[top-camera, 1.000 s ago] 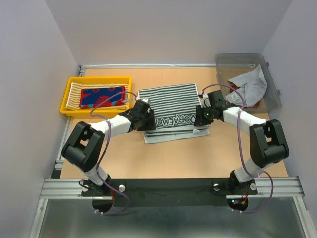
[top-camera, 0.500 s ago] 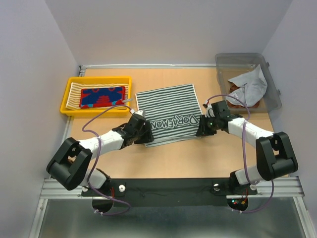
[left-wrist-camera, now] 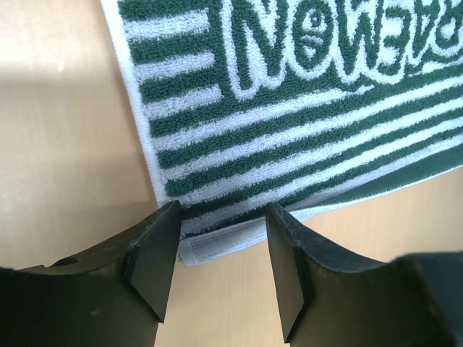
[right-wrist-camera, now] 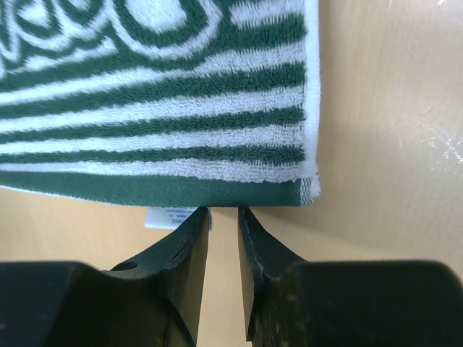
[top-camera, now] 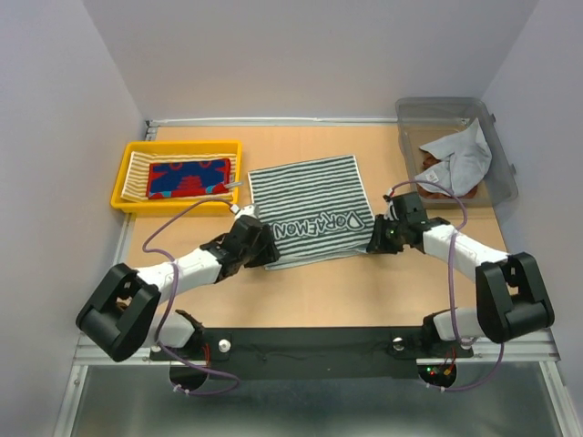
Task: Fold and stack the towels
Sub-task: Fold the towel
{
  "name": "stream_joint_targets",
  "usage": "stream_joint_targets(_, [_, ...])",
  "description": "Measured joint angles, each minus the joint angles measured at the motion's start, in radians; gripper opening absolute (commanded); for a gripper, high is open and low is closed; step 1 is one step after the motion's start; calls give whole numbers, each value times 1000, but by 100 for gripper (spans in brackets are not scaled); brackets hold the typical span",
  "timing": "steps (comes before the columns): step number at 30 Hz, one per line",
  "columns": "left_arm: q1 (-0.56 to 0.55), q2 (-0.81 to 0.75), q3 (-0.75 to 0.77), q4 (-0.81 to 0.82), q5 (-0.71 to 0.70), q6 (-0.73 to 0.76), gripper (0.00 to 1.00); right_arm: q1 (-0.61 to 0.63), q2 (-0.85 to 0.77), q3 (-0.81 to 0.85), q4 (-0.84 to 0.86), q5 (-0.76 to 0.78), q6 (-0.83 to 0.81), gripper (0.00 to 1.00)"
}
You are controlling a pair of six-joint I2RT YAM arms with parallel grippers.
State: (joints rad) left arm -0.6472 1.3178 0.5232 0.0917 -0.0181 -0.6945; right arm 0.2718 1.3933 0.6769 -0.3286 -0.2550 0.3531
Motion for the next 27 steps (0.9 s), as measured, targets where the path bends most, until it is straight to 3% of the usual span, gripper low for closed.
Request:
stream_joint_targets(6, [-1, -158, -12, -97, -47, -6, 68, 0, -152, 23, 0, -60, -1, 31])
stream_joint_targets(12, [-22, -220, 106, -172, -72, -7, 66, 38, -151, 123, 24, -148, 3, 32])
stream_joint_targets(19, [-44, -95, 157, -138, -42, -11, 53, 89, -64, 108, 114, -119, 50, 30])
stream_joint_targets(27, [-46, 78, 58, -20, -22, -49, 43, 74, -45, -100, 200, 65, 147, 29])
